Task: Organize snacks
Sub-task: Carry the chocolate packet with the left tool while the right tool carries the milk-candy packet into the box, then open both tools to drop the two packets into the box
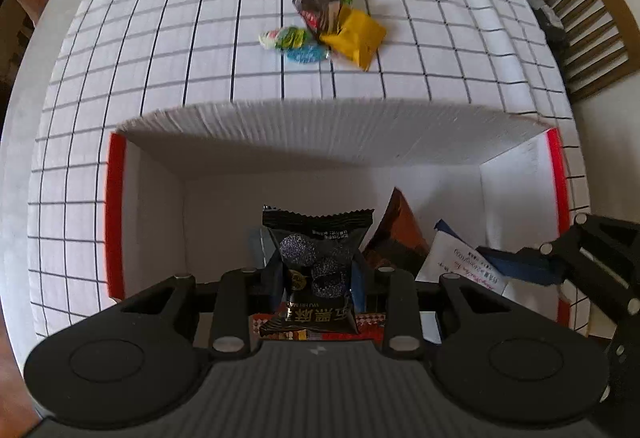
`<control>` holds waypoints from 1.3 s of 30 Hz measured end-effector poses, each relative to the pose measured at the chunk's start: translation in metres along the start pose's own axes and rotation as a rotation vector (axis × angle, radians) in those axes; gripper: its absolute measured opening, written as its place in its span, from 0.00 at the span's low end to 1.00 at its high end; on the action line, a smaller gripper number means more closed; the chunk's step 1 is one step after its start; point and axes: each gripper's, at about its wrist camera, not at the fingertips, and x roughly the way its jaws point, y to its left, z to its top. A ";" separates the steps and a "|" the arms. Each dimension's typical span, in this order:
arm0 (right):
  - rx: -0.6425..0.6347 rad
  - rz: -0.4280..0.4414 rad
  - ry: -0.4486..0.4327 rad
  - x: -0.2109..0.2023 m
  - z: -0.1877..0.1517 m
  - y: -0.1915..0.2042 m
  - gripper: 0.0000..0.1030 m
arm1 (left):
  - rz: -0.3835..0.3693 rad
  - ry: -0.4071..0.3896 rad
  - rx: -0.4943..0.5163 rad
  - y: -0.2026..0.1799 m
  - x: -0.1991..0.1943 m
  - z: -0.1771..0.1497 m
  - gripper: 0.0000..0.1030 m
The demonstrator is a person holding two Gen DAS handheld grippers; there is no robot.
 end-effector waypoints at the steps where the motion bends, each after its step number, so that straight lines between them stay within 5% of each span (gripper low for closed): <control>1: 0.001 0.000 0.008 0.003 -0.002 0.002 0.53 | 0.003 0.003 -0.002 0.000 0.003 0.000 0.31; 25: 0.041 -0.023 0.030 0.026 -0.008 0.006 0.58 | -0.005 0.060 -0.027 0.007 0.028 0.007 0.32; 39: 0.071 0.014 -0.090 -0.016 0.004 -0.005 0.72 | -0.029 -0.049 -0.003 0.012 -0.017 0.001 0.60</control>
